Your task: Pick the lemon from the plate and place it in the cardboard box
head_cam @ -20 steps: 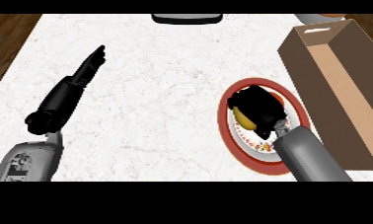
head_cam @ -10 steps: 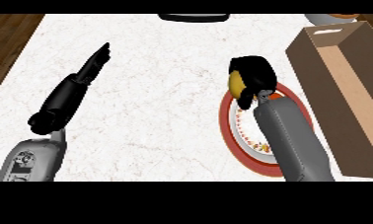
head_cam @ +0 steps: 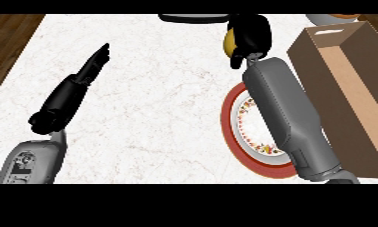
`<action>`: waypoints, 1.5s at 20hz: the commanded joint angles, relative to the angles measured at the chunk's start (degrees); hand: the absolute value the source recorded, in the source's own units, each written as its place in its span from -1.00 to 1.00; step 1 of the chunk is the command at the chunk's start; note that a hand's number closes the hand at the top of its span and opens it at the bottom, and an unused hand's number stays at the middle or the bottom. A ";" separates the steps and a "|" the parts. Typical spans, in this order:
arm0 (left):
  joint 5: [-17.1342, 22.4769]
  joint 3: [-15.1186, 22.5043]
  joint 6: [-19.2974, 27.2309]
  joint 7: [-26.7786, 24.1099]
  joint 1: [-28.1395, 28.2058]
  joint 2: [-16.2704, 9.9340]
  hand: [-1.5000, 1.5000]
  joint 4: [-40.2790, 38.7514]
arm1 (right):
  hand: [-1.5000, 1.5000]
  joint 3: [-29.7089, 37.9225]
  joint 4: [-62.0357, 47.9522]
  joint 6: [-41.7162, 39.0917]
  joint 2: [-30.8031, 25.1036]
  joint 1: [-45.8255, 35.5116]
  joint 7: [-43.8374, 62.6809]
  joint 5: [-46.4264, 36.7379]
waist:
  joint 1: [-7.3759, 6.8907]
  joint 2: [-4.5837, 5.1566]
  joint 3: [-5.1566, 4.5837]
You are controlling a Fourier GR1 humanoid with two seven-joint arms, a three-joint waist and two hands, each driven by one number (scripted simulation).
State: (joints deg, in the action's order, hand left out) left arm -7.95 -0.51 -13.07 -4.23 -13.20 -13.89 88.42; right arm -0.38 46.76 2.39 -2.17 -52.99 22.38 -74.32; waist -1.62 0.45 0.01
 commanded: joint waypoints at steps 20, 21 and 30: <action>-0.41 -1.88 -1.10 -2.38 3.06 -0.58 0.00 0.48 | 1.00 14.80 11.73 8.98 -16.16 1.97 18.74 0.03 | 1.65 -0.48 -0.01; -1.45 -1.02 0.45 -0.51 3.62 0.73 0.00 0.69 | 1.00 14.14 14.67 3.23 -18.14 2.33 19.29 -0.24 | 2.10 -0.67 -0.02; -1.15 -1.64 0.03 -0.99 0.76 0.74 0.00 -0.98 | 1.00 24.05 2.82 -13.32 -28.61 5.42 8.74 12.52 | 2.12 -0.29 0.02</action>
State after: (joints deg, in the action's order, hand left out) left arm -8.36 -2.47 -13.72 -4.81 -11.72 -13.85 88.67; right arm 19.97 53.36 -5.02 -25.98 -49.74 35.97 -66.37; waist 0.40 0.01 0.00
